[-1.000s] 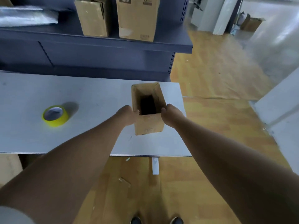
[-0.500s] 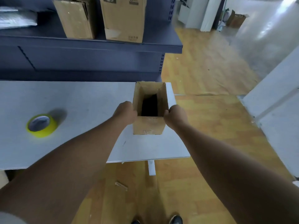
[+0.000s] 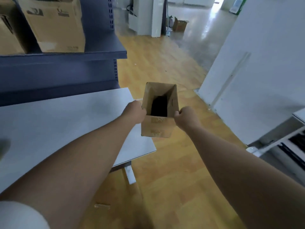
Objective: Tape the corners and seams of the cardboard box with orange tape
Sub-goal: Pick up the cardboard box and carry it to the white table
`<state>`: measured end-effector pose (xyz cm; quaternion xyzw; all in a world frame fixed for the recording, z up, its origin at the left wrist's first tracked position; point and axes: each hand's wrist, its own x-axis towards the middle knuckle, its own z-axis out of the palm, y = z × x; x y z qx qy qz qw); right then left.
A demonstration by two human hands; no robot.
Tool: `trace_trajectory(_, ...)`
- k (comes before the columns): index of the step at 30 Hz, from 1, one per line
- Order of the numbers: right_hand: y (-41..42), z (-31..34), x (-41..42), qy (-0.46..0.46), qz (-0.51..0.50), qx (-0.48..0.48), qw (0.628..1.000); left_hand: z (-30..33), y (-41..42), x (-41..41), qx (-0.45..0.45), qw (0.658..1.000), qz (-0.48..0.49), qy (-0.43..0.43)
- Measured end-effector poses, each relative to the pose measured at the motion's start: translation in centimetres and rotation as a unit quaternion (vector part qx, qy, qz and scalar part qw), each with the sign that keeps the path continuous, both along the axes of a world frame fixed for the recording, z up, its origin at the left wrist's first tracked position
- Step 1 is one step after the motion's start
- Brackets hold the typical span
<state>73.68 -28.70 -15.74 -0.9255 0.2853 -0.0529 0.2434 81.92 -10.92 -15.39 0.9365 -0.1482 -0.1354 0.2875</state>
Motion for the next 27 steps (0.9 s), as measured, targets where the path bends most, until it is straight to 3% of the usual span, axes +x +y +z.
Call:
trace_trajectory(7, -9.2, 1.4, -9.8, -0.017, -0.076, 0.015, 0.997, 2.0, -10.8, -6.5, 0.006, 0.994, -0.106, -0.008)
trace_trajectory(11, -14.9, 2.1, -17.4, -0.027, -0.124, 0.036, 0.991, 3.0, -17.7, -12.7, 0.053, 0.983, -0.172, -0.04)
trace_trajectory(20, -27.3, 2.6, -36.8, -0.037, -0.236, 0.047, 0.97, 3.7, -33.8, -28.7, 0.108, 0.936, -0.329, -0.06)
trace_trajectory(27, -34.6, 3.0, -48.5, -0.068, -0.342, 0.052, 0.936, 4.9, -44.6, -38.0, 0.109, 0.891, -0.42, -0.136)
